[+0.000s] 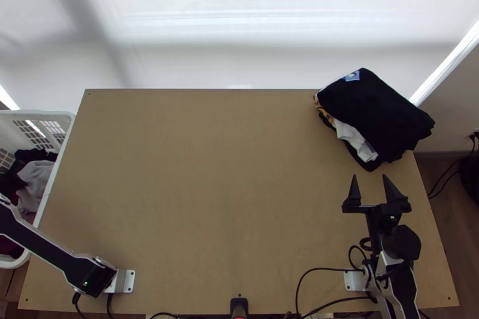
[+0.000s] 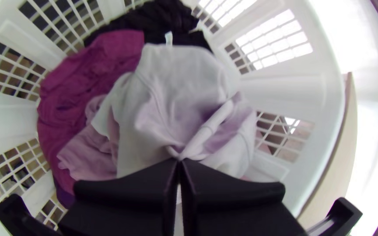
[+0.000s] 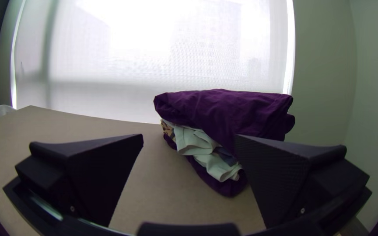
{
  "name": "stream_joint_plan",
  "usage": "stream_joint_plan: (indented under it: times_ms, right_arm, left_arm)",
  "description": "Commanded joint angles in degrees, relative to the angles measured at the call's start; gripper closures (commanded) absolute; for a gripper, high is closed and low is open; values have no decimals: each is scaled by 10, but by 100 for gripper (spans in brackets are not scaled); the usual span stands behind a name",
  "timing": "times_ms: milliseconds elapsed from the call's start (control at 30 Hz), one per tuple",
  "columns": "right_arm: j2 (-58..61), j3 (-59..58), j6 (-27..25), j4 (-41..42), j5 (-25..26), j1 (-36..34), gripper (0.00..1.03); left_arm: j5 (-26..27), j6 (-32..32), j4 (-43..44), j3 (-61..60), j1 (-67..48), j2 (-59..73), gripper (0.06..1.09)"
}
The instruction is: Fold the t-shirt
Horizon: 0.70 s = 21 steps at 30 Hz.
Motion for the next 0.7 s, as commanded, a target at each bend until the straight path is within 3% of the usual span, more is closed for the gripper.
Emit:
stream_joint_plan:
  times_ms: [0, 333, 667]
  right_arm:
    - [-2, -7, -10, -2, 0, -3, 5]
    - [-2, -7, -10, -2, 0, -3, 5]
    - [-2, -7, -10, -2, 0, -3, 4]
  left_arm:
    - [10, -23, 18, 35, -16, -113, 105]
    - [41, -86, 41, 35, -89, -306, 105]
    - [17, -141, 57, 31, -252, -464, 105]
